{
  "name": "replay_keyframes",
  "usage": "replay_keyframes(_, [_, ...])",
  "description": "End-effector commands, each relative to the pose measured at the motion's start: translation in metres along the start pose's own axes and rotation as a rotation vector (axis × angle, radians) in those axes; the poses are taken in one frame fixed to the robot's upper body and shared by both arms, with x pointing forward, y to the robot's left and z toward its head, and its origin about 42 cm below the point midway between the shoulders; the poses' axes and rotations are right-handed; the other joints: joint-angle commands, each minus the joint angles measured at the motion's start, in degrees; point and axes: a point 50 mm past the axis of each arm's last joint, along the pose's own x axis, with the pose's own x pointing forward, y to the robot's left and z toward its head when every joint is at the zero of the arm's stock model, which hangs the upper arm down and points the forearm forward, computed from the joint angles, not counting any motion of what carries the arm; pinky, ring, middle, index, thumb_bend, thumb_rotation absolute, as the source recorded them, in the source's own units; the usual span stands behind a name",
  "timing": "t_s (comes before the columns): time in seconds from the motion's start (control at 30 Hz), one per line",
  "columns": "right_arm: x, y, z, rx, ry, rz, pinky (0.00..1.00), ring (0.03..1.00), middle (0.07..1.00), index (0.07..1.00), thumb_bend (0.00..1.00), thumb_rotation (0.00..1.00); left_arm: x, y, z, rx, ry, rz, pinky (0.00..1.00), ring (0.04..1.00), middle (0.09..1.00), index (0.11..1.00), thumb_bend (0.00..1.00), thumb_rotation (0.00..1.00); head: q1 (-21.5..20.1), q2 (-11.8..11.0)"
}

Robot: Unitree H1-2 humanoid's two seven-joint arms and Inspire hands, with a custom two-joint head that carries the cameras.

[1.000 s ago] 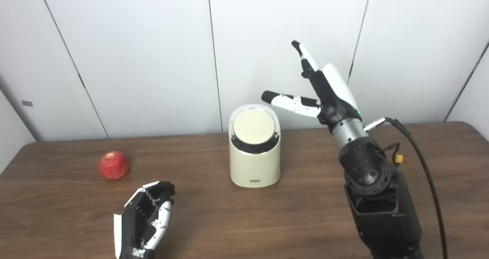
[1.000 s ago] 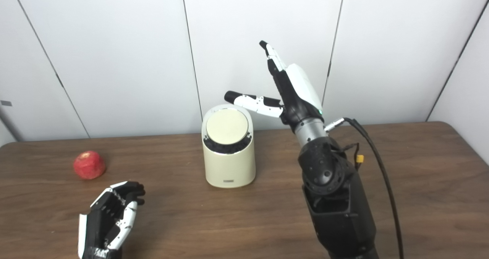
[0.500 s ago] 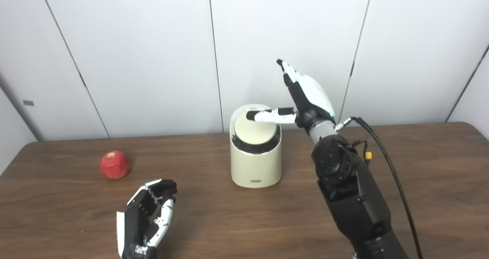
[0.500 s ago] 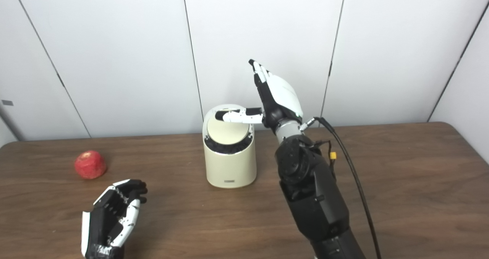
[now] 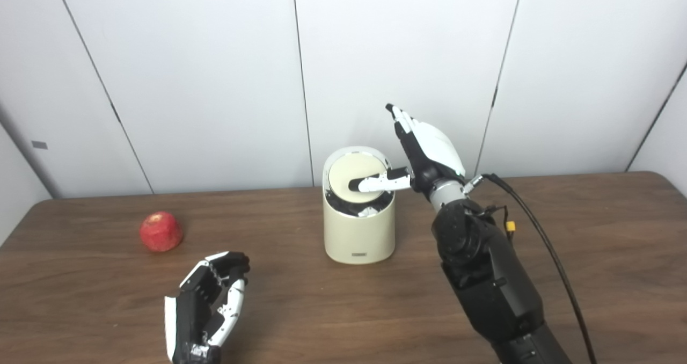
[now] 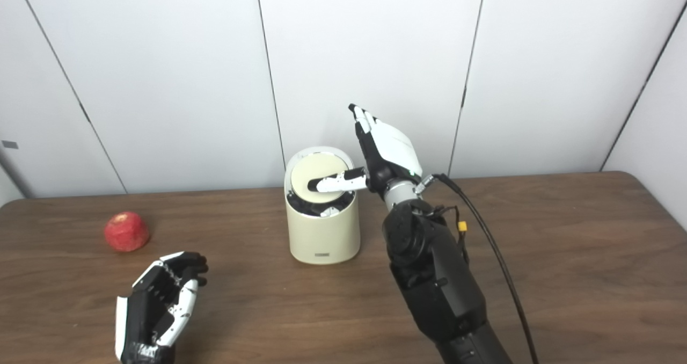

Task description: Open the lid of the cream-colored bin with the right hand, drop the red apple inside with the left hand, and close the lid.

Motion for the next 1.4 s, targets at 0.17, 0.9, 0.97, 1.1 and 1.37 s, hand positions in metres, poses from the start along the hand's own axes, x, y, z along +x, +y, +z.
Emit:
replay_keyframes(0.17, [0.004, -0.015, 0.009, -0.039, -0.048, -0.053, 0.96, 1.0, 1.0, 1.0, 0.97, 0.3, -0.009, -0.002, -0.008, 0.009, 0.025, -0.009, 0.55, 0.617, 0.622, 0.601, 0.24, 0.18, -0.03, 0.56])
replay_keyframes(0.9, [0.0, -0.013, -0.001, -0.095, -0.033, -0.065, 0.93, 0.999, 1.0, 1.0, 0.9, 0.19, -0.008, -0.008, -0.005, -0.003, 0.019, -0.009, 0.55, 0.616, 0.62, 0.599, 0.25, 0.2, 0.3, 1.23])
replay_keyframes(0.97, [0.002, -0.014, 0.0, -0.089, -0.024, -0.063, 0.92, 0.995, 1.0, 1.0, 0.89, 0.23, -0.008, -0.009, -0.005, 0.002, 0.018, -0.009, 0.55, 0.616, 0.62, 0.598, 0.24, 0.2, 0.22, 1.32])
replay_keyframes(1.1, [0.012, -0.021, 0.007, -0.117, 0.002, -0.037, 0.92, 0.988, 1.0, 1.0, 0.88, 0.25, -0.007, -0.012, -0.006, 0.001, 0.023, -0.008, 0.55, 0.616, 0.621, 0.599, 0.24, 0.21, 0.09, 1.21])
replay_keyframes(1.37, [0.019, -0.037, 0.018, -0.18, 0.049, 0.048, 0.95, 1.0, 1.0, 1.0, 0.85, 0.17, -0.005, -0.016, -0.006, -0.013, 0.023, -0.015, 0.56, 0.622, 0.625, 0.601, 0.24, 0.21, 0.34, 0.83])
